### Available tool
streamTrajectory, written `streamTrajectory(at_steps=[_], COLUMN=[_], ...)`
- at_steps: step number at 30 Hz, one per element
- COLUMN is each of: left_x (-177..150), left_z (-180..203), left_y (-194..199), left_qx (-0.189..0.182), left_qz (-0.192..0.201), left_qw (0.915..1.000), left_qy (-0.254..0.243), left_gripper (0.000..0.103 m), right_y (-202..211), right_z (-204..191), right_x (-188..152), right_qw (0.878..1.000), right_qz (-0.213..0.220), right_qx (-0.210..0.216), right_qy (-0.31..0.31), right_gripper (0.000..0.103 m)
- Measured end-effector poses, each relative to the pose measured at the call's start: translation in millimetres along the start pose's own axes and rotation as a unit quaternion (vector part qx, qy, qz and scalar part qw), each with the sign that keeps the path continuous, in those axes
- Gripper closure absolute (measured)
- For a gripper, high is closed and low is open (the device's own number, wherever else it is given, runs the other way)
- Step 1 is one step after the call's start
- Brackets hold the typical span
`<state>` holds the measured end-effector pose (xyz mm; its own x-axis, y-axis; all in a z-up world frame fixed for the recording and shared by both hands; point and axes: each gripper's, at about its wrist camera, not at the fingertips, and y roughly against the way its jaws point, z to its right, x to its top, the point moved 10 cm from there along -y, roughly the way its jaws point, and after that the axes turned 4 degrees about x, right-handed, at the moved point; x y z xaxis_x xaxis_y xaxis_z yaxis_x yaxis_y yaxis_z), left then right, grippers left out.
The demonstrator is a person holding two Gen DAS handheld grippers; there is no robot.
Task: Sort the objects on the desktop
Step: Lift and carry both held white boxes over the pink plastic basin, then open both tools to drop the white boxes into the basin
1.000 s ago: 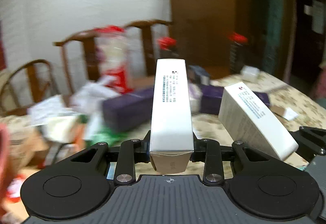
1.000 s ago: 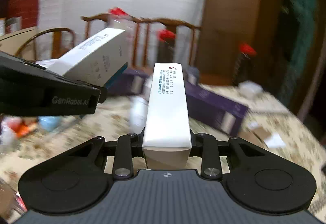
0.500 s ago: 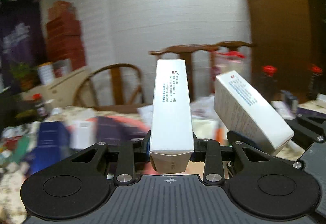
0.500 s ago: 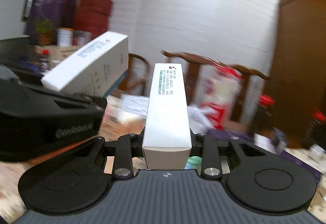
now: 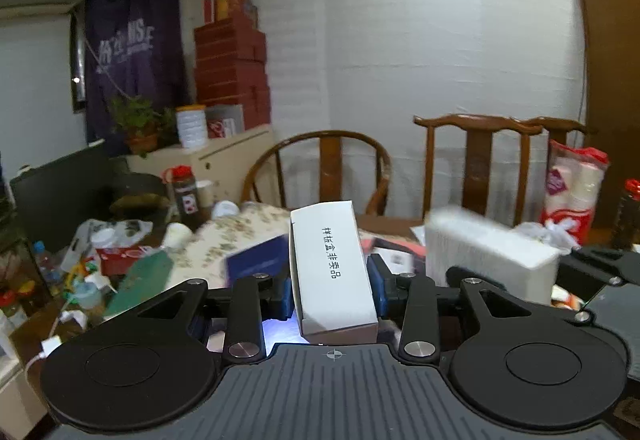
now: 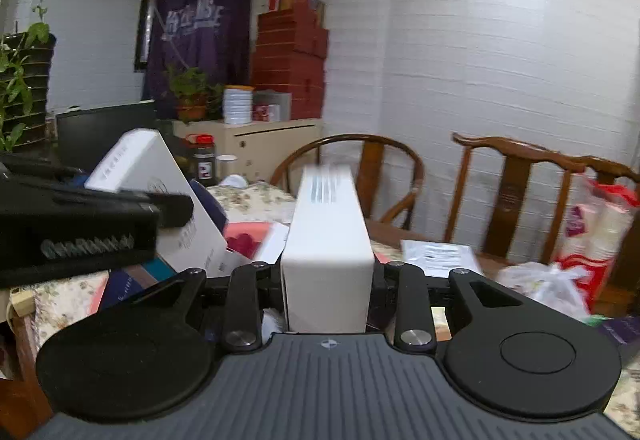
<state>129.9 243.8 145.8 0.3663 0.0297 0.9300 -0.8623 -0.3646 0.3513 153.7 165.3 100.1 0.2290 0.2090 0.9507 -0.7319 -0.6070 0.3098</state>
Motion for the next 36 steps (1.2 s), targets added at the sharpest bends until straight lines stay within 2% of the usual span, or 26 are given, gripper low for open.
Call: streamTrajectory(at_steps=[5, 10, 12, 16, 20, 21, 23, 24, 26, 30, 33, 36], left_x=[-8.5, -32.4, -40.2, -46.7, -42.8, -41.8, -38.9, -37.6, -34.1, -28.0, -27.3, -29.4], left_z=[-6.0, 4.6, 7.2, 13.7, 17.4, 18.0, 16.3, 15.8, 14.7, 14.4, 16.2, 16.6], left_y=[-29.2, -48.8, -53.7, -55.3, -58.4, -58.3, -56.7, -55.4, -51.3, -40.6, -32.4, -30.5], left_qx=[-0.035, -0.053, -0.062, -0.061, -0.072, -0.077, -0.082, -0.081, -0.081, -0.076, -0.074, -0.066], left_qz=[-0.012, -0.025, -0.025, -0.014, -0.018, -0.019, -0.019, -0.018, -0.013, -0.001, 0.011, 0.016], left_qw=[0.9991, 0.9981, 0.9976, 0.9981, 0.9972, 0.9968, 0.9963, 0.9963, 0.9964, 0.997, 0.9972, 0.9977], left_qy=[0.023, 0.018, 0.02, 0.003, 0.009, 0.011, 0.018, 0.02, 0.021, 0.015, 0.009, 0.003], left_gripper=[0.063, 0.061, 0.05, 0.046, 0.043, 0.043, 0.042, 0.041, 0.037, 0.028, 0.017, 0.013], right_y=[-23.4, -39.8, -42.1, -42.8, -38.3, -37.1, -33.5, -30.3, -21.5, -7.3, -3.3, -2.7], right_z=[-22.7, -31.0, -30.3, -25.3, -27.2, -28.9, -33.5, -36.2, -41.2, -49.6, -46.6, -41.1], right_x=[-5.6, -21.9, -30.1, -48.3, -53.5, -55.9, -60.2, -60.4, -57.3, -54.0, -54.9, -58.2], right_qw=[0.999, 0.999, 0.999, 0.997, 0.996, 0.996, 0.994, 0.994, 0.994, 0.994, 0.994, 0.996], right_qz=[-0.001, -0.007, -0.006, -0.011, -0.008, -0.012, -0.016, -0.011, 0.005, 0.018, 0.016, 0.015], right_qx=[0.032, 0.048, 0.051, 0.071, 0.084, 0.09, 0.108, 0.111, 0.102, 0.089, 0.084, 0.074], right_qy=[-0.019, -0.009, -0.004, -0.007, -0.004, 0.0, 0.007, 0.013, 0.031, 0.067, 0.064, 0.054], right_gripper=[0.067, 0.067, 0.067, 0.067, 0.064, 0.062, 0.044, 0.041, 0.026, 0.025, 0.022, 0.018])
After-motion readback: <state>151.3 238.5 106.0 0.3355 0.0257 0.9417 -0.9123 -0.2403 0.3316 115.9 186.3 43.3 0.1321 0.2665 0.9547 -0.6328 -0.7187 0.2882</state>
